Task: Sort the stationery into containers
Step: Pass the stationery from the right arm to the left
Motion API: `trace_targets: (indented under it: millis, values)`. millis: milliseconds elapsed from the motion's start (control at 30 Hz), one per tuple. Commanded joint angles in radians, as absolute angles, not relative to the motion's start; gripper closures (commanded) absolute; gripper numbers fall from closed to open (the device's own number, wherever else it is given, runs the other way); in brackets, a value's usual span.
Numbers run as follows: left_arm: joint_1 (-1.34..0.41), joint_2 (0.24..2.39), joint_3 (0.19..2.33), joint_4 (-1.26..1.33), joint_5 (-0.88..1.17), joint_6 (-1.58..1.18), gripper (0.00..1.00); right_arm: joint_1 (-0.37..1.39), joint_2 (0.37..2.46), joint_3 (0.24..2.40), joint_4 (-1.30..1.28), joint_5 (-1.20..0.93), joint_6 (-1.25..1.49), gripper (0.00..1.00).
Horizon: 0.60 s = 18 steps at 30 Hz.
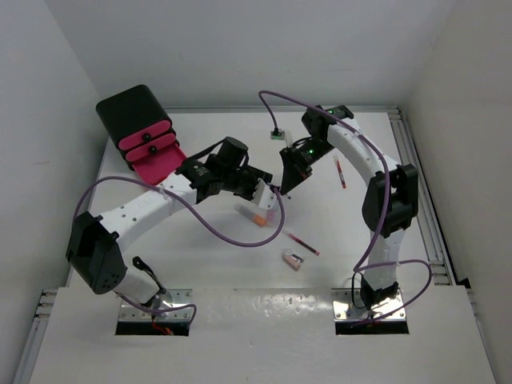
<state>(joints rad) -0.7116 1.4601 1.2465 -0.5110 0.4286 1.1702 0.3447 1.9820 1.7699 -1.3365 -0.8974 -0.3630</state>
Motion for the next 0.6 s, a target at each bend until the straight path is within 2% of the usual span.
trace_targets:
  millis: [0, 400, 467, 500, 533, 567]
  values:
    - [-0.726, 1.462, 1.284, -0.499, 0.453, 1.197, 0.57, 0.36, 1.971, 1.815, -1.401, -0.948, -0.379, 1.0]
    - [-0.739, 1.488, 1.281, -0.495, 0.442, 1.201, 0.76, 0.385, 1.98, 1.839, -1.436, -0.971, -0.396, 1.0]
    - [-0.739, 1.489, 1.281, -0.499, 0.442, 1.201, 0.83, 0.385, 1.979, 1.839, -1.434, -0.974, -0.393, 1.0]
    - [-0.736, 1.489, 1.281, -0.499, 0.442, 1.2, 0.89, 0.385, 1.977, 1.841, -1.437, -0.971, -0.391, 1.0]
    - [-0.735, 1.489, 1.281, -0.502, 0.44, 1.193, 0.9, 0.38, 1.974, 1.836, -1.437, -0.969, -0.39, 0.77]
    - [-0.732, 1.485, 1.281, -0.502, 0.44, 1.186, 0.93, 0.362, 1.971, 1.832, -1.44, -0.971, -0.387, 0.65]
